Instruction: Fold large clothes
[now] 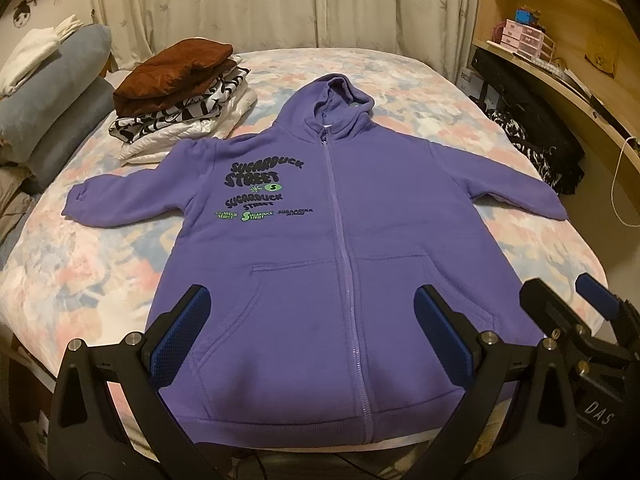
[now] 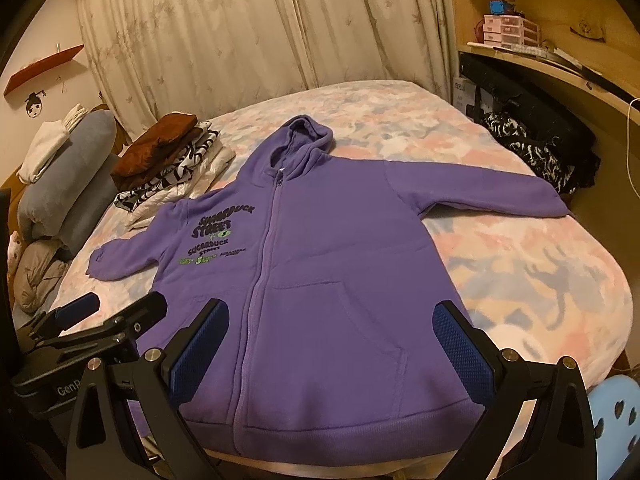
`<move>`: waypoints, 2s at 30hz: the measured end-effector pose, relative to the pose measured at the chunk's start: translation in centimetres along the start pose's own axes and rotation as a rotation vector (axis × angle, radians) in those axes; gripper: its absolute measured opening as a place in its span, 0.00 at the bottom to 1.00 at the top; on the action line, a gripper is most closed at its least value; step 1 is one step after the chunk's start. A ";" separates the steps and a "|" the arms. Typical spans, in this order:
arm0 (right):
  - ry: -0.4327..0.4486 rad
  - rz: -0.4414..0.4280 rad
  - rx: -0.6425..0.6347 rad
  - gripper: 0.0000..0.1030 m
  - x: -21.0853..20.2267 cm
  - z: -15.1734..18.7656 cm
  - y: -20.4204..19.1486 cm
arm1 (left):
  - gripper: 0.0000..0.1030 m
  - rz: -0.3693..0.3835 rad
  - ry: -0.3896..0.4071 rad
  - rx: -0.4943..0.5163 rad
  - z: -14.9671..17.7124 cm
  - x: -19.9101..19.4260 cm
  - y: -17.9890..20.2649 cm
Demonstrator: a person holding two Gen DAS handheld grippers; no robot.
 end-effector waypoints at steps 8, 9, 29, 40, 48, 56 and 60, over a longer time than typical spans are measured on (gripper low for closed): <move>0.001 -0.008 0.005 1.00 -0.3 -0.1 0.0 | 0.98 0.008 -0.001 0.003 0.2 -0.1 0.3; -0.001 -0.008 0.005 1.00 -0.3 -0.1 0.0 | 0.98 0.009 -0.002 0.003 0.2 0.0 0.3; -0.040 -0.026 -0.008 1.00 0.8 -0.3 -0.2 | 0.98 0.010 -0.051 0.021 0.7 1.3 0.2; -0.027 0.022 -0.073 1.00 0.6 -2.1 0.6 | 0.98 0.043 -0.037 0.095 -2.0 1.3 1.9; 0.033 0.056 -0.109 1.00 -0.6 -7.4 3.6 | 0.98 0.087 -0.022 0.087 -7.4 0.8 4.4; 0.128 0.166 -0.128 1.00 -2.7 -15.7 9.5 | 0.98 0.123 -0.021 0.091 -13.9 2.1 7.9; 0.174 0.167 -0.105 1.00 -3.1 -19.5 14.1 | 0.98 0.119 0.014 0.094 -16.9 3.5 10.1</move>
Point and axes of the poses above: each gripper's, at about its wrist camera, not at the fingertips, and x roughly the way its jaws point, y to its right, z to its underside, the point moved 4 cm from there along x, roughly the way its jaws point, and after that the axes turned 12 degrees about -x, right-handed, at the moved point
